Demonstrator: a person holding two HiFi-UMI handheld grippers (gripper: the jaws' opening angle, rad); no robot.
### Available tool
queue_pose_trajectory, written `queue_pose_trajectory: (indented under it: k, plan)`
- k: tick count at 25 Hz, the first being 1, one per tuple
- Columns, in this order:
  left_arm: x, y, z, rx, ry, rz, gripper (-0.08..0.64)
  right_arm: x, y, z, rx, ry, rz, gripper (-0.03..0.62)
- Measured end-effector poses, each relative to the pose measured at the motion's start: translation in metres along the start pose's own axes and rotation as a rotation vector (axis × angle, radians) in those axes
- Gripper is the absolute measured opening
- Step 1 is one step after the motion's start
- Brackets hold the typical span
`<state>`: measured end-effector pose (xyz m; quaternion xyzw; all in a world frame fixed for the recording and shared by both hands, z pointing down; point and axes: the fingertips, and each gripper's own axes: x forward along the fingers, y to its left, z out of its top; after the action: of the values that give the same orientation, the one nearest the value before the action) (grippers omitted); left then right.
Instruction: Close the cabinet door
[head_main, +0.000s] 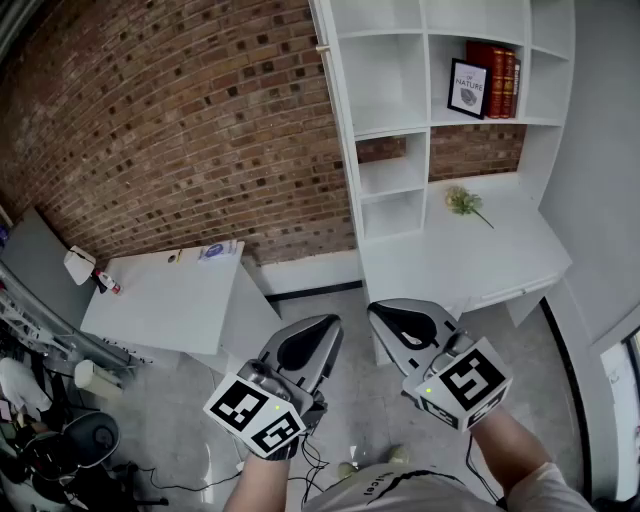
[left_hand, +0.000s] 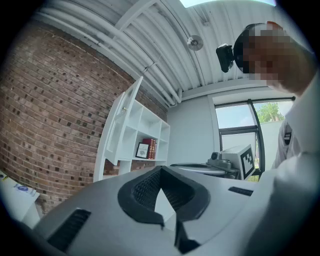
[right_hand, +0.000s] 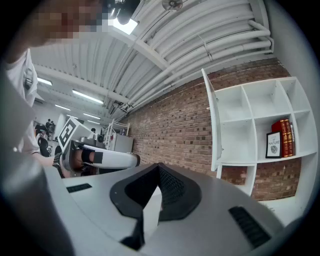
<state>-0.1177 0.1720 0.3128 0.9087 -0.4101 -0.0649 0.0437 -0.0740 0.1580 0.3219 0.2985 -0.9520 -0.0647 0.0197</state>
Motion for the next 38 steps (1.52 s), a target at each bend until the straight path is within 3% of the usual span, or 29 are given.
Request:
queue_pose_trajectory:
  k: [12, 19, 25, 38]
  plan:
    - [0.028, -0.019, 0.002, 0.016, 0.007, 0.017, 0.009, -0.026, -0.024, 0.012, 0.048, -0.035, 0.047, 0.017]
    - [0.034, -0.016, 0.001, 0.024, 0.001, 0.044, 0.011, -0.041, -0.041, 0.011, 0.073, -0.083, -0.018, 0.018]
    - [0.041, -0.012, 0.005, 0.034, -0.002, 0.039, 0.011, -0.049, -0.040, 0.004, 0.091, -0.089, -0.012, 0.018]
    - [0.086, 0.054, 0.039, 0.068, -0.072, -0.046, 0.011, 0.024, -0.083, 0.013, 0.034, -0.085, -0.082, 0.017]
